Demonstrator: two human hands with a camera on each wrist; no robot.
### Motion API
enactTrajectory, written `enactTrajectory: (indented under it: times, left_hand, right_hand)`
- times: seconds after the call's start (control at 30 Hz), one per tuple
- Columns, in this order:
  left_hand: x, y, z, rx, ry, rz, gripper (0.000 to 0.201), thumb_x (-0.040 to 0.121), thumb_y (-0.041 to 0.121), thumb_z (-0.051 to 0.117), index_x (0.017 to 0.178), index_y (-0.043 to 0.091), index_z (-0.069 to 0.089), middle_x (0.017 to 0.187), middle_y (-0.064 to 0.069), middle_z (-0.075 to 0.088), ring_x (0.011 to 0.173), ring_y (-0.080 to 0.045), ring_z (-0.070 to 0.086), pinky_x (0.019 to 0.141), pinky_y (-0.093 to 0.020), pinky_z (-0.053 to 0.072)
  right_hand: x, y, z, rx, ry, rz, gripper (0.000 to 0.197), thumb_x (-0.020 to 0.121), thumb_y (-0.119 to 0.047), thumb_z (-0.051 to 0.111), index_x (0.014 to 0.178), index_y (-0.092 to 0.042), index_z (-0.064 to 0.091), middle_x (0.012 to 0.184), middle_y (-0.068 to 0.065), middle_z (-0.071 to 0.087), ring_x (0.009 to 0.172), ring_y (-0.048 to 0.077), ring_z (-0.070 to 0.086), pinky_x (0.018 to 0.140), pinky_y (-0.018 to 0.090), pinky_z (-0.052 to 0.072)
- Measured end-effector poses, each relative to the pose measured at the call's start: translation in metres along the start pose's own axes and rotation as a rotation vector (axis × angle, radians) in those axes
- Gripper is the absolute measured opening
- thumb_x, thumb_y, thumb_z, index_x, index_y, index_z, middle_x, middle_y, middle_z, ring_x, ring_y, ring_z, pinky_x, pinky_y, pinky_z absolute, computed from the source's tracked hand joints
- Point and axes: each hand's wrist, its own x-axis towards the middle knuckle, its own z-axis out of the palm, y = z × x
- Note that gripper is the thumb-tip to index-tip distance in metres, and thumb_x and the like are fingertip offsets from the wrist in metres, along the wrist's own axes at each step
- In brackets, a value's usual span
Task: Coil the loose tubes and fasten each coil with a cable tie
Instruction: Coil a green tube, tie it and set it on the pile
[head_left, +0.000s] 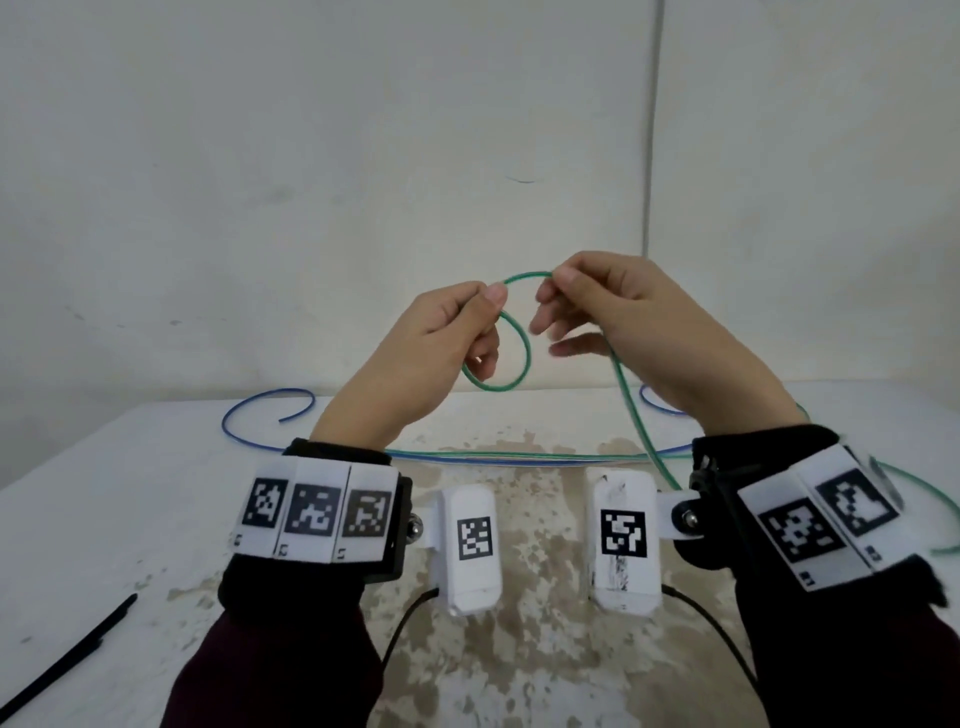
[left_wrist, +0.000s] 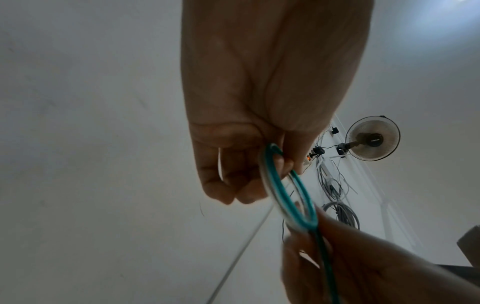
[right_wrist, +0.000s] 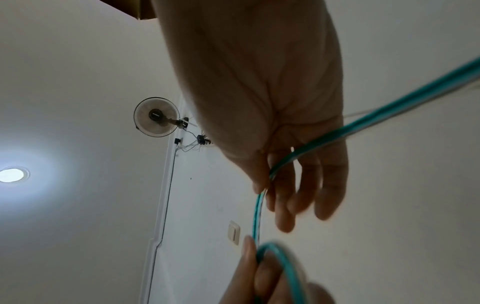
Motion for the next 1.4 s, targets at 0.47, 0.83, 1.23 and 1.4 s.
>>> enactTrajectory:
  times: [0.47,0.83,1.23,1.4]
  left_hand:
    - [0.007,-0.001,0.019,-0.043,0.497,0.121,0.035,0.104,0.024,0.035,0.071,0.012,0.035,0.060,0.002,0.029,0.057,-0.012,0.030,0.054,-0.024,0.031]
    - [0.002,-0.004,0.001,-0.148,-0.036,-0.204,0.042,0.101,0.030,0.039,0.062,0.019,0.049,0.067,0.005,0.052,0.070,-0.012,0.052,0.076,-0.028,0.041]
    - [0.001,0.003,0.010,-0.118,-0.151,-0.295,0.043,0.103,0.023,0.035,0.066,0.018,0.058,0.065,0.003,0.050,0.066,-0.014,0.051,0.079,-0.032,0.041]
    - [0.004,0.005,0.007,-0.394,-0.010,-0.216,0.037,0.103,0.014,0.032,0.069,0.008,0.047,0.061,0.001,0.049,0.060,-0.014,0.043,0.065,-0.022,0.042]
  right_hand:
    - [0.000,0.003,0.021,0.327,-0.209,0.177,0.031,0.101,-0.024,0.039,0.086,-0.011,0.064,0.079,0.000,0.051,0.059,0.007,0.041,0.042,0.014,0.027]
    - [0.003,0.009,0.010,0.281,-0.154,0.143,0.033,0.102,-0.020,0.038,0.072,-0.010,0.049,0.048,-0.007,0.036,0.058,0.014,0.043,0.071,0.020,0.046]
    - [-0.001,0.005,0.005,-0.078,-0.175,0.063,0.038,0.100,-0.020,0.044,0.066,-0.014,0.059,0.053,-0.013,0.052,0.056,0.008,0.039,0.063,0.016,0.041]
    - [0.000,0.004,0.006,0.194,-0.170,0.134,0.038,0.103,-0.023,0.035,0.079,-0.009,0.061,0.061,0.000,0.050,0.065,0.012,0.050,0.082,0.032,0.051]
